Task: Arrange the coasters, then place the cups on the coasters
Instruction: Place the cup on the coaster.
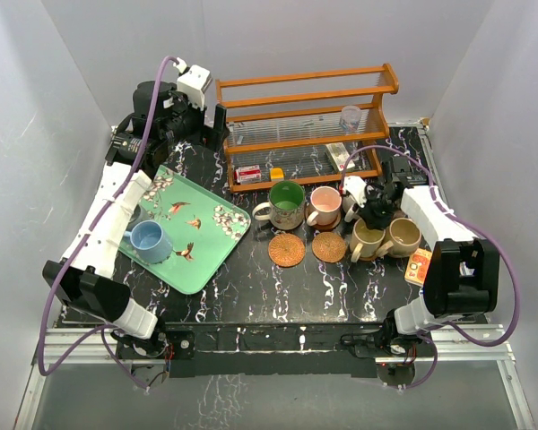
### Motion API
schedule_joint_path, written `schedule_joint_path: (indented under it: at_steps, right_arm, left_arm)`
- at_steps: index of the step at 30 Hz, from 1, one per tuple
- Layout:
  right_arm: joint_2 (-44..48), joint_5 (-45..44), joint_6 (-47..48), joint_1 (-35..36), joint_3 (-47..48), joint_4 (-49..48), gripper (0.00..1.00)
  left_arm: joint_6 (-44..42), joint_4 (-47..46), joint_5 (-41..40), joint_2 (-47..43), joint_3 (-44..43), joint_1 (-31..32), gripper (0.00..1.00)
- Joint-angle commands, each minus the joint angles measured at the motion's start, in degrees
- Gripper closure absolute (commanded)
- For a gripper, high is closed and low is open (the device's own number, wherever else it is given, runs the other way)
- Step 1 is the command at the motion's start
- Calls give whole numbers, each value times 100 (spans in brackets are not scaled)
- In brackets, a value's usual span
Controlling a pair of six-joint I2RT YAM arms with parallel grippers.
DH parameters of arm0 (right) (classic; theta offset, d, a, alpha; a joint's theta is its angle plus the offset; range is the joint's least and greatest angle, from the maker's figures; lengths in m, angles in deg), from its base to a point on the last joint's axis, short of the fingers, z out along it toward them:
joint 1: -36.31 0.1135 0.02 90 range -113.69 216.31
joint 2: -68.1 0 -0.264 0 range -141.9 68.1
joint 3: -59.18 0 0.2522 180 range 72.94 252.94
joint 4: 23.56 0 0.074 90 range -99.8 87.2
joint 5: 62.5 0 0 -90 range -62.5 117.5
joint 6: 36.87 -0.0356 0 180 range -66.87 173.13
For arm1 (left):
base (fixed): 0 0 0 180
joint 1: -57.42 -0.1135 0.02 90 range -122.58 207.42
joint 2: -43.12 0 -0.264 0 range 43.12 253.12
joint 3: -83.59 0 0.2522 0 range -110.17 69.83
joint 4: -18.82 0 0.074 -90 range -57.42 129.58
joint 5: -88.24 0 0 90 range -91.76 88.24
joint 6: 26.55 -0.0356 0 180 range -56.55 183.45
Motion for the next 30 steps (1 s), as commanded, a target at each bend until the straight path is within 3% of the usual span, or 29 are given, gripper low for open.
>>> schedule_joint_path:
  at_steps: [1,30]
  right_arm:
    - [22,64,136,-66,2,-247,100]
    - [166,183,23,-247,-291,-456,100]
  left_arm:
    - [69,-99,157,-241,25,-49,1]
    - [134,-126,429,-331,139,-145,1]
